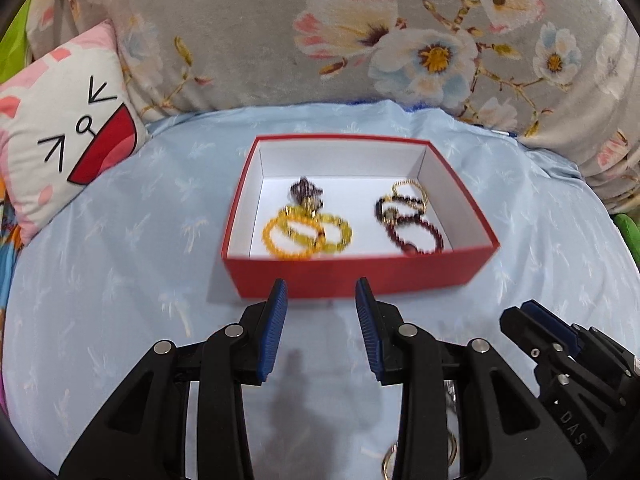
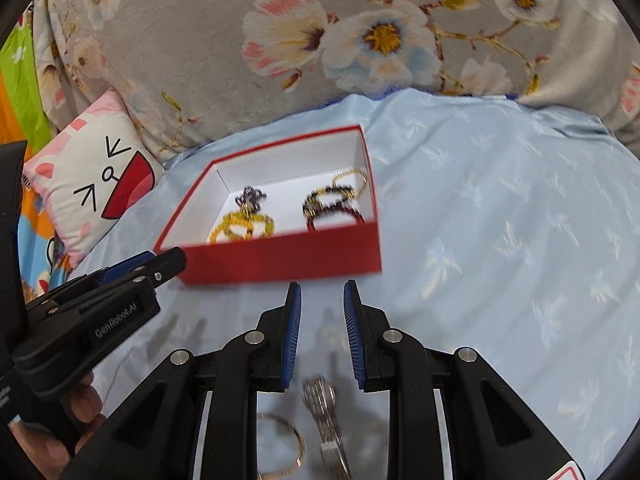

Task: Organize jewelry
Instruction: 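Move both tools back from the box toward the silver watch and gold bangle, then grasp the silver watch with the right tool while the left tool grasps the gold bangle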

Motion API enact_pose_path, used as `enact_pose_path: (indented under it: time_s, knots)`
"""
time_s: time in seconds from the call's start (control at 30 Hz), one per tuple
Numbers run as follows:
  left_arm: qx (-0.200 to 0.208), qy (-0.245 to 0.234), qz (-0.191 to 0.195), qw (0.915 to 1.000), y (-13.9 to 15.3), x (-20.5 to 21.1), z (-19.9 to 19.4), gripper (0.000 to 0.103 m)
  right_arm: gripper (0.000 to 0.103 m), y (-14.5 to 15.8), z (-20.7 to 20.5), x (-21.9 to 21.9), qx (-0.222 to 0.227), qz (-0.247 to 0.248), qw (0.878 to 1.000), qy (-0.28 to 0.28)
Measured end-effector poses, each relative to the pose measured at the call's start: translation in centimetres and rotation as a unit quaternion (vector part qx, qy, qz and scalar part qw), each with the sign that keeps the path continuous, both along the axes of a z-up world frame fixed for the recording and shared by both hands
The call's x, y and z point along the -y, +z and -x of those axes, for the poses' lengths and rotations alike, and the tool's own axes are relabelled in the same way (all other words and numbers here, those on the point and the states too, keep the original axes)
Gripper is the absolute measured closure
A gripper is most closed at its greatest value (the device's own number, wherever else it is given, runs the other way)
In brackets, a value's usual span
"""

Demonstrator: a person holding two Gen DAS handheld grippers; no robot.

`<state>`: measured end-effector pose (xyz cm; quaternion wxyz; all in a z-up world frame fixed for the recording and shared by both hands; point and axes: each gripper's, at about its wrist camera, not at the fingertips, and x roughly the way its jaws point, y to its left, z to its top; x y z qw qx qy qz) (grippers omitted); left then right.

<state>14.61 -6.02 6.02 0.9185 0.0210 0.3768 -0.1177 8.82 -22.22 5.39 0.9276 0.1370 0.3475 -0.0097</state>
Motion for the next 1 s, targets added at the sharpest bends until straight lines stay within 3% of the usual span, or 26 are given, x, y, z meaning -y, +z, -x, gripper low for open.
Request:
enact_pose_path:
  time_s: [0.43, 0.57, 0.67, 1.0]
  knots:
    - [-0.043, -0.007, 0.010, 0.9990, -4.4, -1.0, 6.4, 0.068, 0.081, -4.7, 5.7, -0.2, -0.042, -0.011, 0.999, 0.002]
    - [-0.043, -0.002, 0.008, 0.9990, -5.3, -1.5, 7.4, 0.062, 0.080, -5.0, 5.4, -0.8, -0.042, -0.007, 0.999, 0.010]
    - [-0.047, 0.001, 0.016, 0.9988, -5.7, -1.9, 7.6, 0.062, 0.070, -5.3, 4.7, -1.5, -0.043, -0.002, 0.999, 0.017]
    - [-0.052, 0.005, 0.020, 0.9984, -6.4, -2.3, 7.4, 0.062, 0.070, -5.7, 2.2, -2.7, -0.057, 0.036, 0.998, 0.019]
